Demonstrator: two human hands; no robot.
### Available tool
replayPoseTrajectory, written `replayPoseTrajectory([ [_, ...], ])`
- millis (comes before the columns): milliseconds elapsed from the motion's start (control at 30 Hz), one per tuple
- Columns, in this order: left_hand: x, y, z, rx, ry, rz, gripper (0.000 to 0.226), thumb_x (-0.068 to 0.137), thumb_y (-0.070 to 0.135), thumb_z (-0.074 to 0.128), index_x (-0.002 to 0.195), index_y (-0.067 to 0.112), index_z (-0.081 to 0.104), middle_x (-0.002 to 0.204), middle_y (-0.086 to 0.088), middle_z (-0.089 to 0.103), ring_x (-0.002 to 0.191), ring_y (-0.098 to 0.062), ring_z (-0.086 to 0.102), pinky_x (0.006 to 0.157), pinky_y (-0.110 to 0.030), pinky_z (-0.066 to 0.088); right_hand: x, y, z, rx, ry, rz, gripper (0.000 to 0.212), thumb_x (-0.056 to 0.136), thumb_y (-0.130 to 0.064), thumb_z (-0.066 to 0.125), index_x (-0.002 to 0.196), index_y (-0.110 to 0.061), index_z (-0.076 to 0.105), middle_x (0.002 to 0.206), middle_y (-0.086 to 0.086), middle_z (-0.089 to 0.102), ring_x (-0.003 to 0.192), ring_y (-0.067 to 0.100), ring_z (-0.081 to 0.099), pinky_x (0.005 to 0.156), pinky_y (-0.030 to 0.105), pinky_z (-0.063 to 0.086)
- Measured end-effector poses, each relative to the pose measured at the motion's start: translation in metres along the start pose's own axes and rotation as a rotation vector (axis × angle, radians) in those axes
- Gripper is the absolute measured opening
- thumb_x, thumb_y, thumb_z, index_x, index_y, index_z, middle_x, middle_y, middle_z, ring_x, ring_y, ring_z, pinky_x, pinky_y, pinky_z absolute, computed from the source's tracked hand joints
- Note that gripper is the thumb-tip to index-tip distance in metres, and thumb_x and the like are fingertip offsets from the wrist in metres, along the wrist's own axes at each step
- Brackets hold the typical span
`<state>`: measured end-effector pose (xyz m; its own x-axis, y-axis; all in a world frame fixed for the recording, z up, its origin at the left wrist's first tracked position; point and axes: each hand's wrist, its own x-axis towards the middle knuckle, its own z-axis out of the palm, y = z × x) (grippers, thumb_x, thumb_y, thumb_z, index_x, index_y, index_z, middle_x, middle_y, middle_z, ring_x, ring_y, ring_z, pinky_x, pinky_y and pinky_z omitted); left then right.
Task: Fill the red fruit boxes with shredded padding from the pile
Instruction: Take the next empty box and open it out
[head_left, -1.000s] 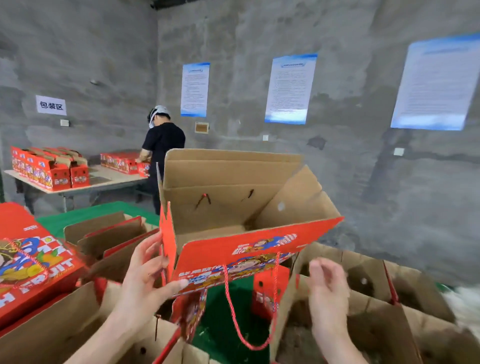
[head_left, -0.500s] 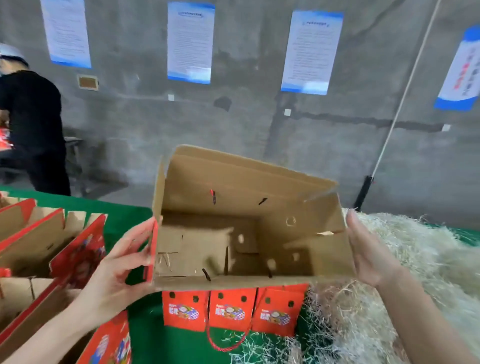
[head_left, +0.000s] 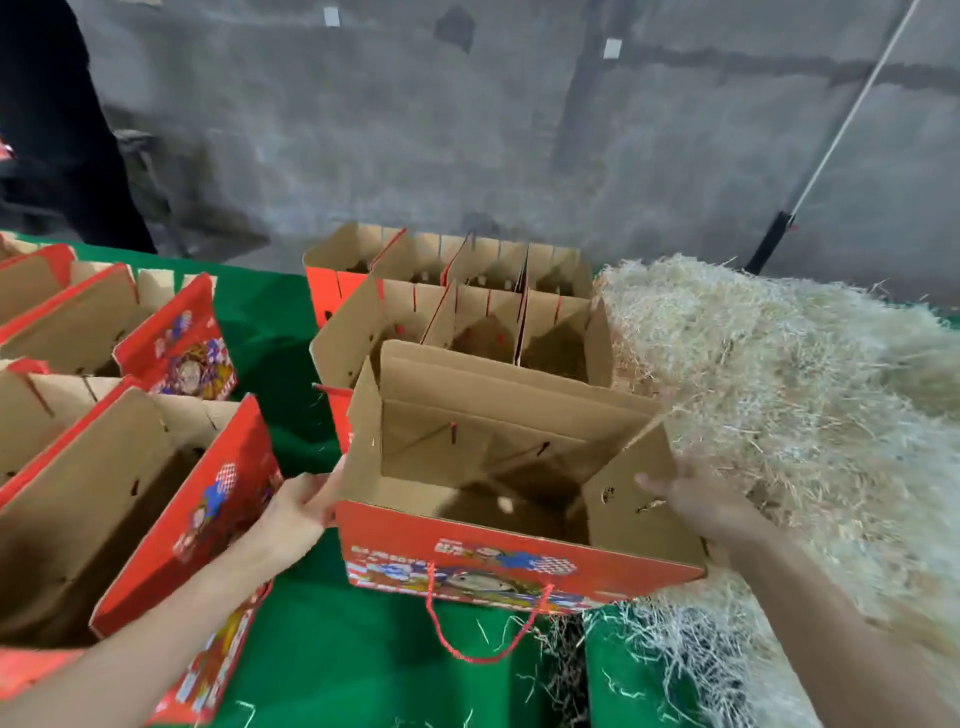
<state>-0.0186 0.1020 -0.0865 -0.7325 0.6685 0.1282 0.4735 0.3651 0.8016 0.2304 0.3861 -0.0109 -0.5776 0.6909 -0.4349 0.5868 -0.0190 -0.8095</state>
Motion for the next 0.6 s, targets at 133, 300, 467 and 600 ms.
replayPoseTrajectory([
  [133, 0.0, -0.021, 0.0, 0.27, -0.144, -0.227, 0.069, 0.087, 0.062, 0.038, 0.052, 0.004, 0.052, 0.05, 0.001, 0.055, 0.053, -0.018, 0.053, 0.058, -0.026, 0.041, 0.011, 0.031, 0.02, -0.03, -0.022, 0.006, 0.056, 0.091, -0.032, 0.056, 0.14, -0.021, 0.033, 0.091, -0.006, 0.066, 0.071, 0.005, 0.062, 0.057, 0.025, 0.052],
  [300, 0.011, 0.008, 0.011, -0.373, -0.117, -0.551, 0.044, 0.091, 0.056, 0.038, 0.1, 0.017, 0.057, 0.096, 0.0, 0.063, 0.084, -0.03, 0.065, 0.065, -0.037, 0.054, 0.018, 0.051, 0.04, -0.195, -0.024, -0.028, 0.055, 0.092, -0.023, 0.054, 0.141, -0.019, 0.03, 0.113, 0.011, 0.061, 0.067, 0.022, 0.069, 0.052, 0.032, 0.057],
  [467, 0.017, 0.022, 0.014, 0.101, -0.206, -0.405, 0.02, 0.091, 0.021, 0.051, 0.1, 0.008, 0.063, 0.1, -0.009, 0.067, 0.071, -0.026, 0.07, 0.082, -0.036, 0.054, 0.014, 0.05, 0.044, -0.293, -0.074, -0.089, 0.036, 0.089, -0.01, 0.045, 0.125, -0.018, 0.042, 0.097, 0.013, 0.063, 0.058, 0.024, 0.068, 0.047, 0.035, 0.056],
  [600, 0.006, 0.025, 0.0, 0.312, -0.352, -0.436, 0.013, 0.086, 0.015, 0.056, 0.079, 0.006, 0.062, 0.064, -0.01, 0.068, 0.052, -0.015, 0.067, 0.06, -0.027, 0.053, 0.011, 0.061, 0.039, -0.374, -0.137, -0.102, 0.023, 0.09, -0.006, 0.043, 0.109, -0.019, 0.044, 0.088, 0.007, 0.061, 0.054, 0.012, 0.066, 0.044, 0.026, 0.053],
])
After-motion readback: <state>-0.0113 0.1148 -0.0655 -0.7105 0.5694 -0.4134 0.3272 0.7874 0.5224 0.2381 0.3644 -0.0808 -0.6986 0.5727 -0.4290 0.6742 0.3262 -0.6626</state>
